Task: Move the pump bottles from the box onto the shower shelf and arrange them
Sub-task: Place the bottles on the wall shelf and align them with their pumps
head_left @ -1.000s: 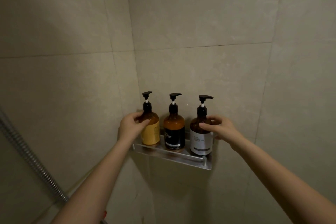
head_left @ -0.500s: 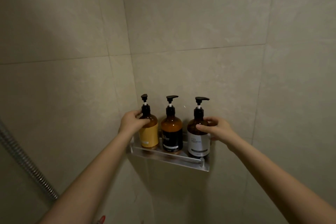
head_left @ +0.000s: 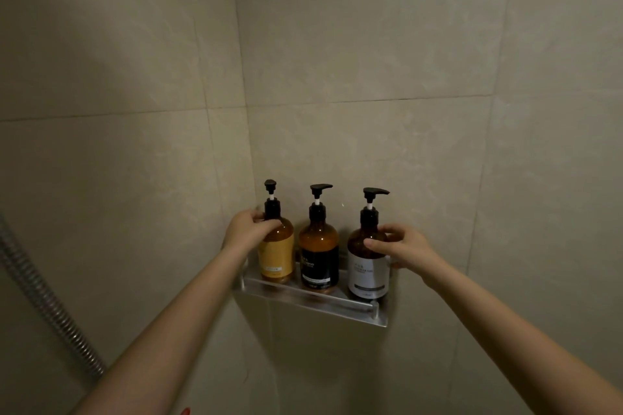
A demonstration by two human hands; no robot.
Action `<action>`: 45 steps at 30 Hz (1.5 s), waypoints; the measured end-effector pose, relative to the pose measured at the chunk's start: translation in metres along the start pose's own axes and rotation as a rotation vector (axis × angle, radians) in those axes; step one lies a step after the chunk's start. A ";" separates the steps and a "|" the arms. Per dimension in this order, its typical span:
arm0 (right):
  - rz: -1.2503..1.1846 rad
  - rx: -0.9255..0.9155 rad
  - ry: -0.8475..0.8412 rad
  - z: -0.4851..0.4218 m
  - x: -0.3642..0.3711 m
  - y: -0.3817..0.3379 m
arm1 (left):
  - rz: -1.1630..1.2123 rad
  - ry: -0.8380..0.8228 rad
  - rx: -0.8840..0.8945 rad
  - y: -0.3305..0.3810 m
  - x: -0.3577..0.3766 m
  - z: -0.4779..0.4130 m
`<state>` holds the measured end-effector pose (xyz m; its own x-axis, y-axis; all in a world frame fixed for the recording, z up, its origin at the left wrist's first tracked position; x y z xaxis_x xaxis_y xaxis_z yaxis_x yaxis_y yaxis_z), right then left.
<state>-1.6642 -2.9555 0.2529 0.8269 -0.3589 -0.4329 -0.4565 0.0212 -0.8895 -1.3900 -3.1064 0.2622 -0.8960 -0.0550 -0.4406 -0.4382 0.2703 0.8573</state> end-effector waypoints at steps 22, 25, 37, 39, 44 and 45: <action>0.010 0.027 0.013 -0.009 0.002 0.003 | -0.086 0.010 0.104 0.000 0.004 0.001; 0.000 0.031 0.002 -0.011 0.001 0.004 | -0.093 0.008 0.106 0.000 0.004 0.001; -0.027 0.015 -0.011 -0.008 0.001 0.005 | -0.087 0.027 0.135 -0.004 0.002 0.005; -0.029 0.029 0.002 -0.008 0.001 0.005 | -0.086 0.021 0.135 -0.003 0.002 0.007; -0.007 0.032 0.025 -0.006 0.001 0.004 | -0.102 0.223 0.220 0.014 -0.011 0.031; -0.011 0.030 0.026 -0.005 0.001 0.004 | -0.091 0.280 0.291 0.023 -0.013 0.041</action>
<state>-1.6672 -2.9604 0.2499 0.8230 -0.3835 -0.4191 -0.4368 0.0445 -0.8985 -1.3850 -3.0599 0.2764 -0.8571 -0.3394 -0.3876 -0.5139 0.5102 0.6896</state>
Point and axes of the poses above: each hand's wrist, its own z-axis away from the middle knuckle, its own x-axis out of the palm, y = z × x, the point moved 7 cm from there along -z, towards the middle knuckle, and after that the axes turned 3 degrees about z, right-handed, at the moved point
